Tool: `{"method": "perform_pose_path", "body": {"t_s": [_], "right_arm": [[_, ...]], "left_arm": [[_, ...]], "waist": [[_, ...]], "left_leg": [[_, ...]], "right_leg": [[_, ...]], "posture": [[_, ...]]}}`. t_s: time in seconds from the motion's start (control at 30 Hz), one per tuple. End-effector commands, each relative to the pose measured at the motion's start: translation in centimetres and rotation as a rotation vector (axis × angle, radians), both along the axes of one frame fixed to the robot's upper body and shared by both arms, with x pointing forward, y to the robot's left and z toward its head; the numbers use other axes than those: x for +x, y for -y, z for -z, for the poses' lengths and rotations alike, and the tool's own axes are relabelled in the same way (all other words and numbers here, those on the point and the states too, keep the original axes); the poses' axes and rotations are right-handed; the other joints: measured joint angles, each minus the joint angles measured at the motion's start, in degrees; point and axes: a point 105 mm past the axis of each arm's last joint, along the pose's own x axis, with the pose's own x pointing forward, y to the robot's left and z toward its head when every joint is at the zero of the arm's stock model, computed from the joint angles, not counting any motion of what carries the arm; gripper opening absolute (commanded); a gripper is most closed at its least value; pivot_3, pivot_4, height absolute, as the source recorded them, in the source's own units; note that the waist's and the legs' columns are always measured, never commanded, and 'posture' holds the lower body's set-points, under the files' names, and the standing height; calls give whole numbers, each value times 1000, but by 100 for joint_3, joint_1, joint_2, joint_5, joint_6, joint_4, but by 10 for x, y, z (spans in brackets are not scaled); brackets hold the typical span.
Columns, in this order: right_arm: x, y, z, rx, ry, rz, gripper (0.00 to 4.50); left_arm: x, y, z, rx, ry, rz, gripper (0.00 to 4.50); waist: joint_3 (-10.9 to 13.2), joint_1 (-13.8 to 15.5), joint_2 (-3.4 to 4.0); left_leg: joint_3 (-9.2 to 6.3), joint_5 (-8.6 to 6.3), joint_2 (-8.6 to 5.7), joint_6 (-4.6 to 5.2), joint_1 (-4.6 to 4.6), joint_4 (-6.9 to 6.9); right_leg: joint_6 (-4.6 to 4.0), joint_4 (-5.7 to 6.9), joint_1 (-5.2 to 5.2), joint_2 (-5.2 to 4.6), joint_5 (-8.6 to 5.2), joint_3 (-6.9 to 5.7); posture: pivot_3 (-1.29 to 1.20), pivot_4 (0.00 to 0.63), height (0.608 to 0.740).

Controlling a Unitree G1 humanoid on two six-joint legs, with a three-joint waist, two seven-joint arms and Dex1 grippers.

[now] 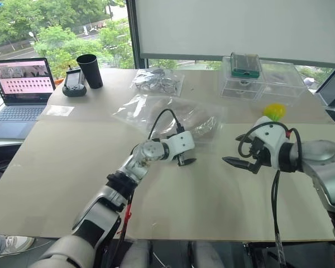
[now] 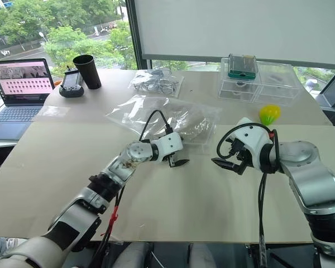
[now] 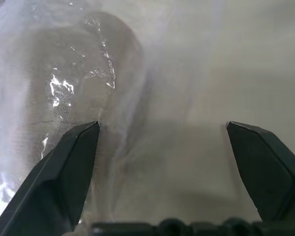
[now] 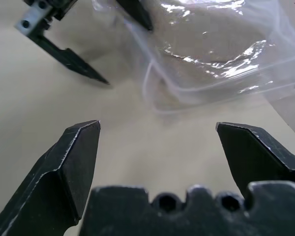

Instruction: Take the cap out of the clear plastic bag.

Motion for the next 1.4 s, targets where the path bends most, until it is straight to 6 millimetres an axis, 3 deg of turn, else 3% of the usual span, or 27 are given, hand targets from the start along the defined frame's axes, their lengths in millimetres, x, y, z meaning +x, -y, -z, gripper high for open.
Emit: {"method": "perform_pose_path", "body": {"t_s": [0.03, 0.17, 0.37, 0.53, 0.87, 0.9, 1.23, 1.3, 1.4], "right_arm": [[-1, -5, -18, 24, 72, -5, 4500], [0, -8, -20, 39, 78, -6, 4500], [0, -10, -19, 53, 73, -2, 4500], [0, -13, -26, 86, 88, -7, 4500], [-1, -16, -28, 99, 92, -6, 4500], [-1, -16, -28, 101, 94, -5, 4500], [-2, -17, -28, 105, 95, 0, 4500], [-2, -17, -28, 105, 96, 1, 4500], [-2, -17, -28, 106, 96, 2, 4500]], "left_arm": [[13, 6, 5, 147, 146, -37, 4420], [30, -3, 5, 292, 312, -99, 4420], [48, -25, -10, 342, 456, -219, 4420], [56, -48, 6, 456, 459, -283, 4420], [59, -50, 20, 483, 428, -319, 4420], [58, -50, 22, 482, 416, -315, 3894], [56, -51, 29, 478, 385, -308, 657], [55, -51, 30, 483, 395, -304, 157], [55, -51, 27, 480, 445, -284, 33]], "waist": [[0, 21, 0], [0, 18, -1], [0, -93, -1], [0, -106, -1], [-6, -104, -2], [-7, -104, -2], [-9, -125, -1], [-13, -122, 0], [-18, -122, 1]], "left_leg": [[0, 0, -1, 0, 0, 1], [0, 0, -3, 0, 7, 17], [1, 0, 0, 0, 14, 17], [1, 0, -1, 0, 13, 17], [2, 0, 0, 0, 24, 20], [3, 0, 0, -1, 26, 20], [4, 0, 0, -1, 23, 19], [4, -1, 1, -1, 25, 19], [4, -1, 1, -1, 27, 19]], "right_leg": [[1, 0, 0, -1, 0, 0], [15, -1, 18, -2, 6, 1], [19, 4, 17, -2, 8, 2], [19, 4, 15, -1, 8, 2], [21, 9, 25, -2, 10, 3], [22, 10, 27, -2, 10, 3], [23, 10, 23, -1, 10, 3], [23, 10, 25, -1, 10, 3], [23, 11, 28, -1, 10, 3]], "posture": [[0, 150, 740], [0, 150, 740], [0, 150, 740], [0, 150, 740], [0, 150, 740], [0, 150, 740], [0, 150, 740], [0, 150, 740], [0, 150, 740]]}}
